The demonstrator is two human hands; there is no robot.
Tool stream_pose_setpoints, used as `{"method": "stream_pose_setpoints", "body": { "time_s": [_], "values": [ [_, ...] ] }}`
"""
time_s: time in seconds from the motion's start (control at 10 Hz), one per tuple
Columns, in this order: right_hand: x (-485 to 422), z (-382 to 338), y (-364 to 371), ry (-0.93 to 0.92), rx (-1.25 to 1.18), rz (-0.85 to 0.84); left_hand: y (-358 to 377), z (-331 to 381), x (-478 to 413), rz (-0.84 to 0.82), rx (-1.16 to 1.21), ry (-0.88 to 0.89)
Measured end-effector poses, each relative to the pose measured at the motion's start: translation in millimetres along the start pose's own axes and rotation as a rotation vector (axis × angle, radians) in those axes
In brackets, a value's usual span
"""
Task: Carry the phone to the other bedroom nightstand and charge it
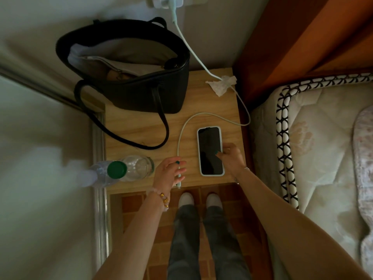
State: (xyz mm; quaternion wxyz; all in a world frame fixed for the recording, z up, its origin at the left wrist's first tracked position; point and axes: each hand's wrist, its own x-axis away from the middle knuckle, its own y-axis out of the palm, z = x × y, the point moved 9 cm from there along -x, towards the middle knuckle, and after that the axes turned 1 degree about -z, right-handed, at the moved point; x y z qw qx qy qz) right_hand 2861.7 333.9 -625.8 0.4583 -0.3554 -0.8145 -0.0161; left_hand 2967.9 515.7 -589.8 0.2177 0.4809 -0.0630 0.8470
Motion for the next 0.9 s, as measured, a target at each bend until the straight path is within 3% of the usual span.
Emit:
{"method": "stream_pose_setpoints", "body": {
  "time_s": [0.3, 0.8, 0.9],
  "values": [
    [-2.4, 3.8, -5.8, -0.065, 0.057, 0.111, -6.2, -4.0, 2.4, -0.012, -0.025, 0.011],
    [10.7, 18.9, -16.6, -0.049, -0.007, 0.040, 15.3, 6.7, 24.2, -0.031, -0.038, 0.036],
    [24.0, 17.5, -32.8, -0.005, -0.125, 0.060, 20.1, 17.7, 40.7, -0.038, -0.038, 0.039]
  ]
}}
